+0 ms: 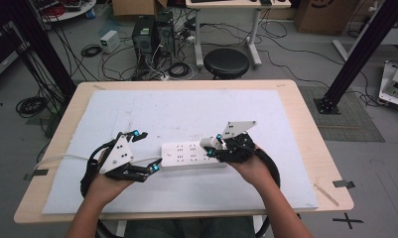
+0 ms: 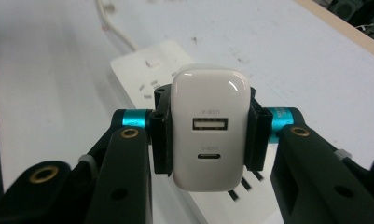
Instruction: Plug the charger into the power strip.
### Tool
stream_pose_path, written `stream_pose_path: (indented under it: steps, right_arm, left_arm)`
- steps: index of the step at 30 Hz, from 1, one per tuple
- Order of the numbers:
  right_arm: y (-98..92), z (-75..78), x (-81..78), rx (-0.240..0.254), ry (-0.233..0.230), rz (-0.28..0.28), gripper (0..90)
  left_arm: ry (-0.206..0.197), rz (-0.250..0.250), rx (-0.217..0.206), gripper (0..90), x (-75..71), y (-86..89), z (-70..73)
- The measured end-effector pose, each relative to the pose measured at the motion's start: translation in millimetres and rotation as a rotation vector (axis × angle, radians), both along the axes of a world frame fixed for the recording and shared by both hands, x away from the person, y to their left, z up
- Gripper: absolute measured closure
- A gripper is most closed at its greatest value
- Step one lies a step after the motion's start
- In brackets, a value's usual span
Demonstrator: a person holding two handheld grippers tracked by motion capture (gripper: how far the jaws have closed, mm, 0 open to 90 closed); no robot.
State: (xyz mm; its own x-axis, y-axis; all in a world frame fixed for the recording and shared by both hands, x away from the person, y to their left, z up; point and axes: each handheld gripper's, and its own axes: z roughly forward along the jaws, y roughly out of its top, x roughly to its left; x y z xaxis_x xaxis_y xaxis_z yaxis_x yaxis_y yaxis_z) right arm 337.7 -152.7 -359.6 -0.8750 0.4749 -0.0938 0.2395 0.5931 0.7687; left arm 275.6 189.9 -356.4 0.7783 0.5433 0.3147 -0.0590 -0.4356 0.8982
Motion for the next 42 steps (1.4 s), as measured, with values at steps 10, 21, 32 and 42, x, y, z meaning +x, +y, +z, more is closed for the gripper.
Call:
stream_pose_path:
  steps: [10,21,32,42]
  right_arm:
    - [-9.1,14.8,6.4,-0.207,0.018,0.118,63.2]
    - [8.1,25.8,17.2,-0.376,0.023,0.264,63.2]
    - [35.3,28.3,45.5,-0.49,0.092,0.343,63.2]
    - [55.9,21.0,67.0,-0.6,0.127,0.425,63.2]
  left_arm:
    - [0.007,-0.003,0.007,16.5,-3.0,7.4,-3.1]
    - [0.021,-0.002,0.021,16.5,-3.9,12.4,-8.5]
    - [0.03,0.004,0.023,16.5,-5.3,17.0,-12.5]
    - [0.042,0.021,0.017,16.5,-6.2,24.9,-15.0]
